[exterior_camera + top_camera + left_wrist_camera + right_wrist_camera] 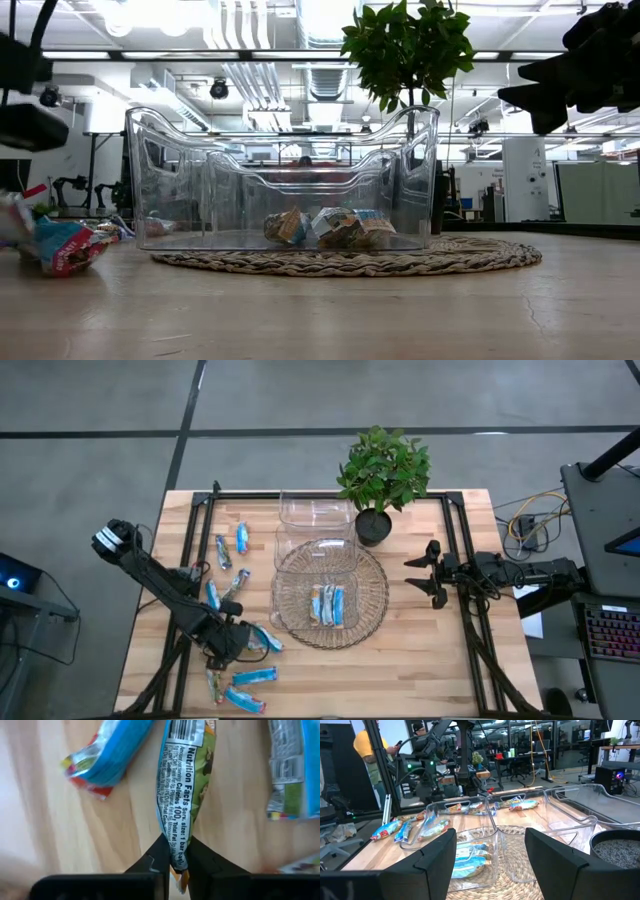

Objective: Pick and place Granola Bars by type
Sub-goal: Put the yellow granola bar into the bottom transparent bin

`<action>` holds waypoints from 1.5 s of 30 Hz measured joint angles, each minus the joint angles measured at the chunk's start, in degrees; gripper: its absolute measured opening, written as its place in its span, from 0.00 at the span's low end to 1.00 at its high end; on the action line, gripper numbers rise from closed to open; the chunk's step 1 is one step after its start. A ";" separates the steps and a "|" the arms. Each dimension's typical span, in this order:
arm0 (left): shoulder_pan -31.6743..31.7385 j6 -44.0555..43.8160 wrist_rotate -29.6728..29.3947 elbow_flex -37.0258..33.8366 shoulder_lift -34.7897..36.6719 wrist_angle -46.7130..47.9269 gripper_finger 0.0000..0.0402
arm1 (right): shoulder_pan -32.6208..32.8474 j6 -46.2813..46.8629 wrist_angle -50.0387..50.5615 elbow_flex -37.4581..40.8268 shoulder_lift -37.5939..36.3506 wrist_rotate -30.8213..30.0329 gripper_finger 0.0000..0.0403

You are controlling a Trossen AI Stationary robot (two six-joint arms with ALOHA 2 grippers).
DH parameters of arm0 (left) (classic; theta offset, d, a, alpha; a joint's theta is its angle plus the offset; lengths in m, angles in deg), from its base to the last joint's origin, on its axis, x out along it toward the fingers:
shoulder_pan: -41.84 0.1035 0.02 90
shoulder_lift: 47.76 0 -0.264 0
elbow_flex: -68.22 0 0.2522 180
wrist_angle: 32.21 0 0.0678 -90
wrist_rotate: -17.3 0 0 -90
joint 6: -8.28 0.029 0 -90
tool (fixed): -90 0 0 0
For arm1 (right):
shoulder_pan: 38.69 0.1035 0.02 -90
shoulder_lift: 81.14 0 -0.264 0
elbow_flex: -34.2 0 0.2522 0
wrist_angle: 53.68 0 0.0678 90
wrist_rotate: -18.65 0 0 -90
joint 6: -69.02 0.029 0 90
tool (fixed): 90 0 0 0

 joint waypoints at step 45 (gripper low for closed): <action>26.04 -60.64 -19.32 32.81 -7.34 -0.51 0.03 | -0.01 0.00 0.00 0.01 -0.02 0.01 0.56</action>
